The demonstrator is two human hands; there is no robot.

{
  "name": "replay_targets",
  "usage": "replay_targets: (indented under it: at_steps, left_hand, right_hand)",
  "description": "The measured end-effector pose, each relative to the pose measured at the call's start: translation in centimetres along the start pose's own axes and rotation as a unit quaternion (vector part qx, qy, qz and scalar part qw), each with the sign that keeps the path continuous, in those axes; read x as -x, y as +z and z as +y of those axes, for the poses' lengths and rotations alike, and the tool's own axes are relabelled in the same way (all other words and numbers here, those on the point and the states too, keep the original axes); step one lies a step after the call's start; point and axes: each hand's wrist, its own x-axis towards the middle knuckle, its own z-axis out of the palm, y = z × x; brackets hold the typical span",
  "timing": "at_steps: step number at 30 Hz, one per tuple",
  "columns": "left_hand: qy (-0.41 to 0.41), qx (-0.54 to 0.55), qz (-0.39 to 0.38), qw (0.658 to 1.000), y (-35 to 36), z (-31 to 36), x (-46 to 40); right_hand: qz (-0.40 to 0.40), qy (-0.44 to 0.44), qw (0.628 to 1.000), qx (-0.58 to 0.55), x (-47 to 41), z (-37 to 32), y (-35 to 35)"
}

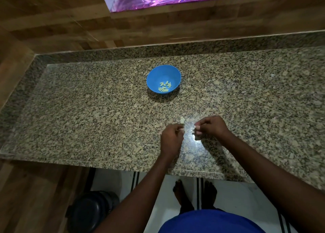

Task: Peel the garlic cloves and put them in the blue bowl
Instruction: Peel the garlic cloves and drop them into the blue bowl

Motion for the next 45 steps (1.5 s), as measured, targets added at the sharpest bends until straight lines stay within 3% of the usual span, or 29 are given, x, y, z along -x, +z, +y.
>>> replay_targets:
  at_steps: [3, 7, 11, 15, 29, 32, 38, 41, 45]
  left_hand:
    - [-0.105, 0.196, -0.072, 0.972, 0.0, 2.5, 0.1]
    - [-0.145, 0.261, -0.089, 0.95, 0.0, 4.0, -0.3]
    - [-0.153, 0.302, -0.12, 0.933, -0.2, 4.4, -1.0]
    - [-0.148, 0.306, -0.123, 0.932, -0.2, 5.3, -1.3]
    - [-0.223, 0.354, -0.147, 0.896, 0.0, 5.1, -2.0]
    - [-0.224, 0.326, -0.147, 0.907, 0.4, 4.7, -2.0]
    - [-0.153, 0.144, -0.132, 0.969, 1.3, 3.5, -1.9]
    - [-0.145, 0.182, -0.142, 0.962, 1.4, 3.6, -2.0]
    - [-0.179, 0.282, -0.161, 0.929, 1.5, 4.2, -2.3]
  right_hand:
    - [0.001, -0.004, 1.0, -0.004, 1.0, -0.3, 0.0]
    - [0.007, -0.062, 0.996, 0.062, 2.2, -1.1, -0.1]
    - [0.005, -0.073, 0.997, 0.038, 2.8, -1.5, -0.7]
    - [0.0, -0.055, 0.998, -0.034, 3.3, -1.5, -0.8]
    - [-0.017, -0.004, 0.993, -0.12, 2.8, -0.8, -1.3]
    - [-0.006, 0.02, 0.99, -0.139, 2.5, -0.4, -1.4]
    - [0.032, 0.05, 0.989, -0.132, 2.0, 0.6, -1.3]
    - [0.048, 0.053, 0.99, -0.123, 1.6, 1.0, -1.2]
    - [0.048, 0.045, 0.991, -0.113, 1.6, 0.8, -1.3]
